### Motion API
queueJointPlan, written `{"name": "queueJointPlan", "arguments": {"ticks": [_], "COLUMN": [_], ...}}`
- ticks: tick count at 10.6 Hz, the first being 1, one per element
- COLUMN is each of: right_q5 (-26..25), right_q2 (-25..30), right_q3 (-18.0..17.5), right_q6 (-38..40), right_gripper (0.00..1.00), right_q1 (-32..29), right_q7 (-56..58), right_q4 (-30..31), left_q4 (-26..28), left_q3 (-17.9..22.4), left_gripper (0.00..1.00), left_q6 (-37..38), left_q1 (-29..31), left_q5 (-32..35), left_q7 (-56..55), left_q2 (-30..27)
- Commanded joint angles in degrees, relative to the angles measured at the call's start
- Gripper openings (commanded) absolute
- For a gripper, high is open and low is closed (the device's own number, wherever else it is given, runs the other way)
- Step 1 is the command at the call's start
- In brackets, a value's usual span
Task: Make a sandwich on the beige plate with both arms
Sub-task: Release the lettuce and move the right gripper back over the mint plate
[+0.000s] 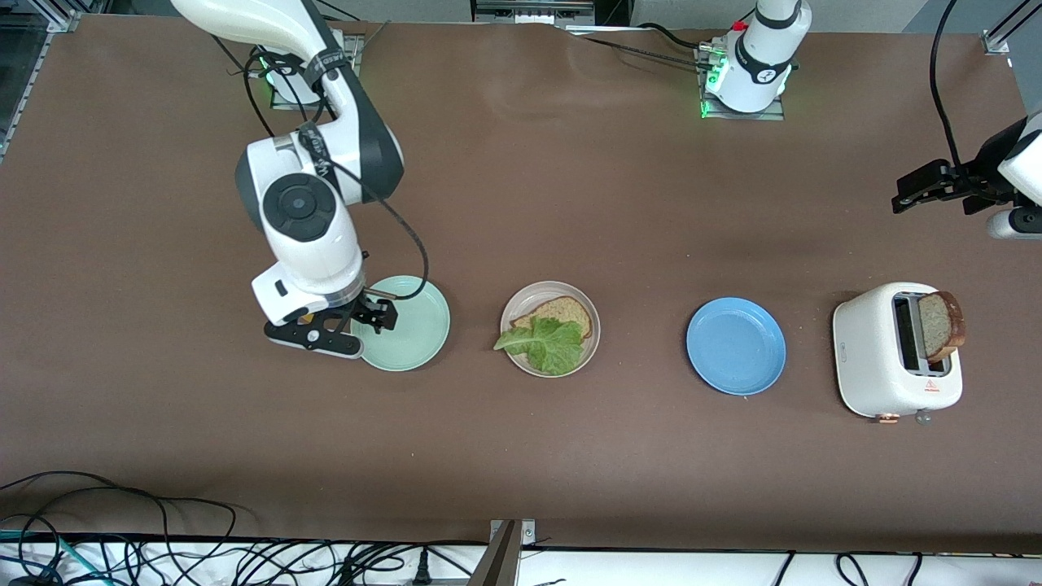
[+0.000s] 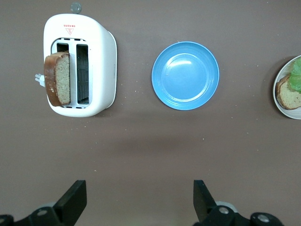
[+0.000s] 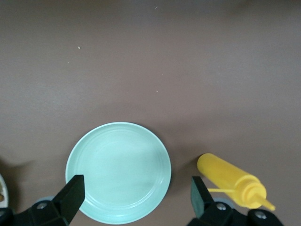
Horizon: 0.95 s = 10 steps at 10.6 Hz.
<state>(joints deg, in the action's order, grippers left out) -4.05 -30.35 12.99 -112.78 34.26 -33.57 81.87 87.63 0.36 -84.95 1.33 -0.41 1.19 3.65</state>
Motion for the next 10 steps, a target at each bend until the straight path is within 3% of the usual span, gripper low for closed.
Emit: {"name": "queueJointPlan", "arguments": {"ticks": [1, 7, 10], "right_q5": [2.47, 3.00, 3.52], "right_q2": [0.65, 0.82, 1.00], "right_q3": [-0.07, 0.02, 0.02], "right_q6": [0.89, 3.61, 6.06], "right_gripper": [1.00, 1.00, 1.00], "right_q1": [-0.86, -2.97, -6.12], "right_q7": [3.33, 6.58, 18.42], "right_q4": [0.40, 0.40, 0.57], "left_q4": [-1.23, -1.23, -1.23], "left_q3": [-0.19, -0.27, -0.19], "left_gripper": [1.00, 1.00, 1.00], "left_q6": [0.23, 0.23, 0.23], "left_q1": [0.34, 0.34, 0.43], "left_q5": [-0.38, -0.38, -0.38], "left_q7": [-0.39, -0.40, -0.40], "left_q2": [0.57, 0.57, 0.57]}}
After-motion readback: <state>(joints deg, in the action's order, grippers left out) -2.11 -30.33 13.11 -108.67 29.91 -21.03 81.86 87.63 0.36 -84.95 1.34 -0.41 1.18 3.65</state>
